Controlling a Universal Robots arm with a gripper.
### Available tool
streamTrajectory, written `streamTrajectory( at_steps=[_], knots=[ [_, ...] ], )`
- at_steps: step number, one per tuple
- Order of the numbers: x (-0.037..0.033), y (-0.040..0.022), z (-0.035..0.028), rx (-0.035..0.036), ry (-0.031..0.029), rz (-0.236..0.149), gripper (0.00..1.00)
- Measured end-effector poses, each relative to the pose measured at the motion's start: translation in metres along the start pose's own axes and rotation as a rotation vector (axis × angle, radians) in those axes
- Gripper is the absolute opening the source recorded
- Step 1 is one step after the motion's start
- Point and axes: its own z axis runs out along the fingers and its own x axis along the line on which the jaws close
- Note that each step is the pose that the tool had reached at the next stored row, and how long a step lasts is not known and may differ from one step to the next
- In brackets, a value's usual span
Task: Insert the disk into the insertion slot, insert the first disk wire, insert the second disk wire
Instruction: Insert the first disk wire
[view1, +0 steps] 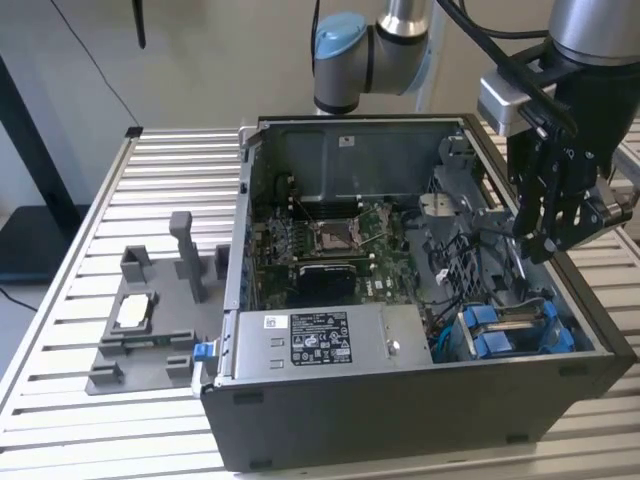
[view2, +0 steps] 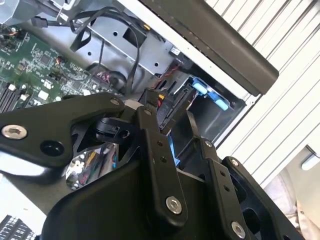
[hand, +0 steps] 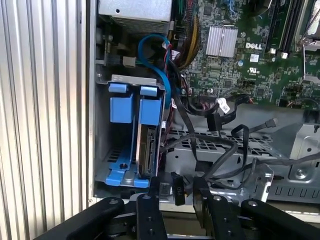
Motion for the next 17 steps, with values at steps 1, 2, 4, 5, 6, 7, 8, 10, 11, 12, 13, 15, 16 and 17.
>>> streamTrajectory(
  at_steps=[1,2,4,5,6,7,8,10,11,12,13,15,16,17],
  knots=[
    [0.0,0.0001,0.0001,0.0,0.0001,-0.001,0.4],
    [0.0,0.0001,0.0001,-0.0001,0.0003,-0.002,0.4],
    [0.0,0.0001,0.0001,-0.0001,0.0004,-0.002,0.4],
    [0.0,0.0001,0.0002,-0.0001,0.0002,-0.002,0.4],
    [0.0,0.0001,0.0001,-0.0001,0.0003,-0.002,0.4],
    [0.0,0.0001,0.0001,-0.0001,0.0003,-0.002,0.4],
    [0.0,0.0001,0.0002,0.0,0.0002,-0.002,0.38],
    [0.0,0.0001,0.0001,-0.0001,0.0003,-0.002,0.25],
    [0.0,0.0001,0.0001,-0.0001,0.0003,-0.002,0.25],
    [0.0,0.0001,0.0001,-0.0001,0.0004,-0.002,0.25],
    [0.0,0.0001,0.0001,-0.0001,0.0003,-0.002,0.19],
    [0.0,0.0001,0.0001,-0.0001,0.0003,-0.002,0.19],
    [0.0,0.0001,0.0001,-0.0001,0.0004,-0.002,0.19],
    [0.0,0.0001,0.0001,-0.0001,0.0004,-0.002,0.19]
  ],
)
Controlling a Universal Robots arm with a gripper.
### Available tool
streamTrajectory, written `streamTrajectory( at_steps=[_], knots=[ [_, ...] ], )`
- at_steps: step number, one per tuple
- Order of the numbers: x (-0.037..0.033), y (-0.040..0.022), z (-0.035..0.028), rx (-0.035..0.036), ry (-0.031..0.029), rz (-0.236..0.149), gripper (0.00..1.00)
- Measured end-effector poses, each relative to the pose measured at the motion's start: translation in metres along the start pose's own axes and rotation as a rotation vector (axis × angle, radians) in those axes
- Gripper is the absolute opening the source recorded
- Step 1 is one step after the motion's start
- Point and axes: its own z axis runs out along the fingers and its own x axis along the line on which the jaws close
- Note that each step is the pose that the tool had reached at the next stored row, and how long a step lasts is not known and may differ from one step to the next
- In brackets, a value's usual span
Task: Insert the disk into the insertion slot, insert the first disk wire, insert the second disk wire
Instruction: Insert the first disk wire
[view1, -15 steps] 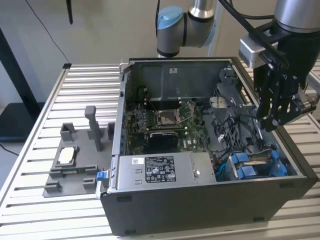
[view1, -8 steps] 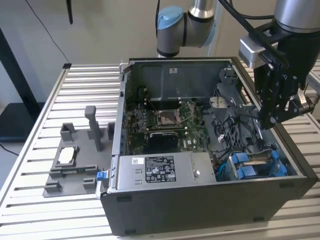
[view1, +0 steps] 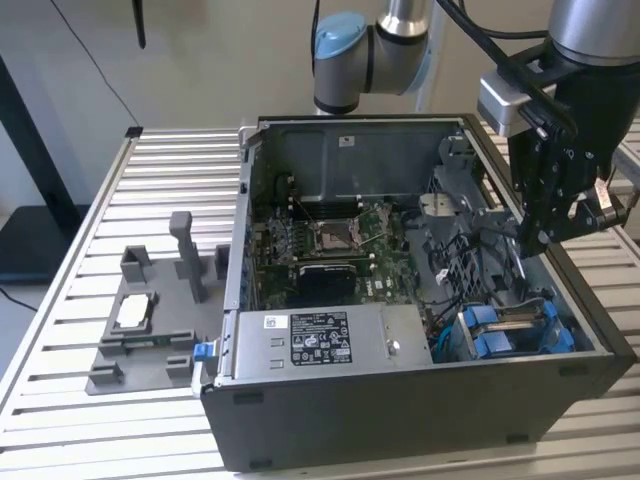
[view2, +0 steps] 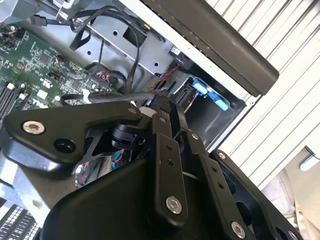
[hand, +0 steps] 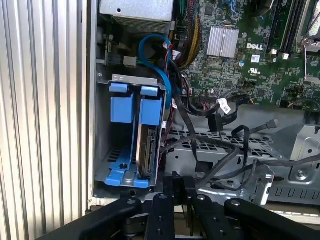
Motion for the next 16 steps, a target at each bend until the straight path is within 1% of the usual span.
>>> streamTrajectory(
  at_steps=[4,5,6,9,11,13,14,16],
  knots=[
    [0.0,0.0,0.0,0.0,0.0,0.0,0.19],
    [0.0,0.0,0.0,-0.0014,0.0001,0.0,0.19],
    [0.0,-0.0002,0.0003,-0.0083,-0.0004,0.0,0.19],
    [0.0008,-0.0021,0.0014,-0.0396,-0.0032,0.001,0.19],
    [0.002,-0.0038,0.0026,-0.0564,-0.0047,0.002,0.19],
    [0.0046,-0.0054,0.0044,-0.066,-0.0055,0.002,0.19],
    [0.0063,-0.0059,0.0056,-0.0692,-0.0058,0.002,0.19],
    [0.0093,-0.0062,0.0081,-0.072,-0.0061,0.003,0.19]
  ],
)
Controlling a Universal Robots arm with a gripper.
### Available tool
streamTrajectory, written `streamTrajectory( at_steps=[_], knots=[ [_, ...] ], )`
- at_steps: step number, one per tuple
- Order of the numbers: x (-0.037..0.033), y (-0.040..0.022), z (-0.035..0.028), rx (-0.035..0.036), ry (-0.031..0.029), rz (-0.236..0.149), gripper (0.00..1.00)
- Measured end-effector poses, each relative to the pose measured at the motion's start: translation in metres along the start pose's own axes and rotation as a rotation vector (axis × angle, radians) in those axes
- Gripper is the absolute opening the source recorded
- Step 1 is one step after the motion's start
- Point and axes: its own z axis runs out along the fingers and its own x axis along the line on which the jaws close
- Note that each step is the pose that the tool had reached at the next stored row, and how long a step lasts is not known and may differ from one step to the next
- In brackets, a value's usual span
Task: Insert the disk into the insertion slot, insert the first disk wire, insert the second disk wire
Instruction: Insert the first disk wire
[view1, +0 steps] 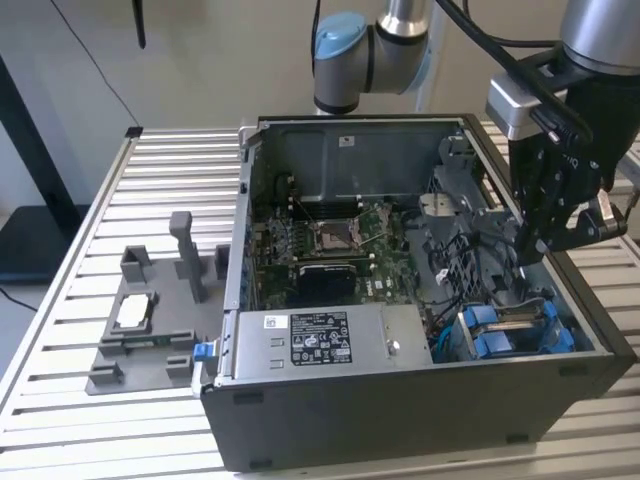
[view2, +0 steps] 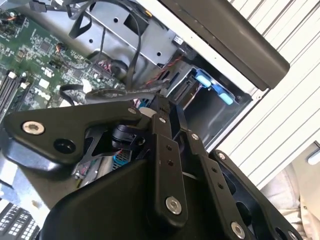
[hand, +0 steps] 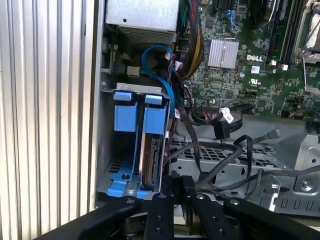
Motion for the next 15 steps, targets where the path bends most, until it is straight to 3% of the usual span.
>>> streamTrajectory(
  at_steps=[8,12,15],
  knots=[
    [0.0056,0.0009,0.0097,-0.0025,0.002,0.016,0.19],
    [0.0072,0.0001,0.0127,-0.0187,0.0011,0.021,0.19],
    [0.0086,-0.0013,0.0147,-0.0348,0.0001,0.023,0.19]
  ],
)
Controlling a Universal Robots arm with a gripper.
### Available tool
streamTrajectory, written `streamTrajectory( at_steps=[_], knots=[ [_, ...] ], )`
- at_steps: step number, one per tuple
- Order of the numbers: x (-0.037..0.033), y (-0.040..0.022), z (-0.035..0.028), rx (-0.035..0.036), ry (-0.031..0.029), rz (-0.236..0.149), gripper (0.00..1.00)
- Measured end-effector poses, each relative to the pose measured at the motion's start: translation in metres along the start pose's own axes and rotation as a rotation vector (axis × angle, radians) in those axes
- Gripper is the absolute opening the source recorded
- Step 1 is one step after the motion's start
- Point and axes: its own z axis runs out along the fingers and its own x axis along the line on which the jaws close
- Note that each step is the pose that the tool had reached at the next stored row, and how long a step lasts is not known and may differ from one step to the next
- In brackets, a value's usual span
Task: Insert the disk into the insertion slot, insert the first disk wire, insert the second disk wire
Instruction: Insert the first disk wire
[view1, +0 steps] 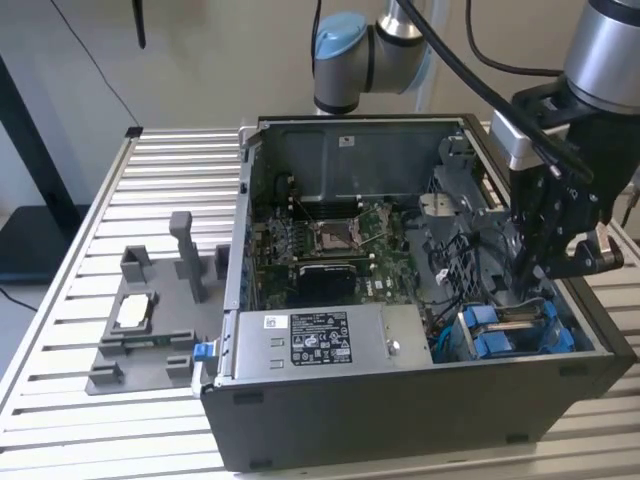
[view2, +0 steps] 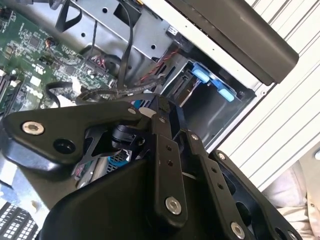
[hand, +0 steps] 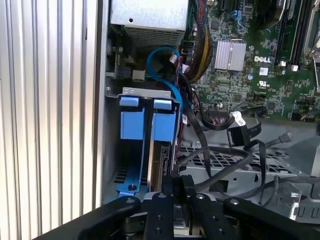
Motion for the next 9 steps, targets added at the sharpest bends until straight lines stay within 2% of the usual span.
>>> streamTrajectory(
  at_steps=[4,9],
  knots=[
    [0.002,-0.0034,0.0028,-0.0226,-0.0014,0.001,0.19],
    [0.0049,-0.0105,0.007,-0.0502,-0.0034,0.002,0.19]
  ],
)
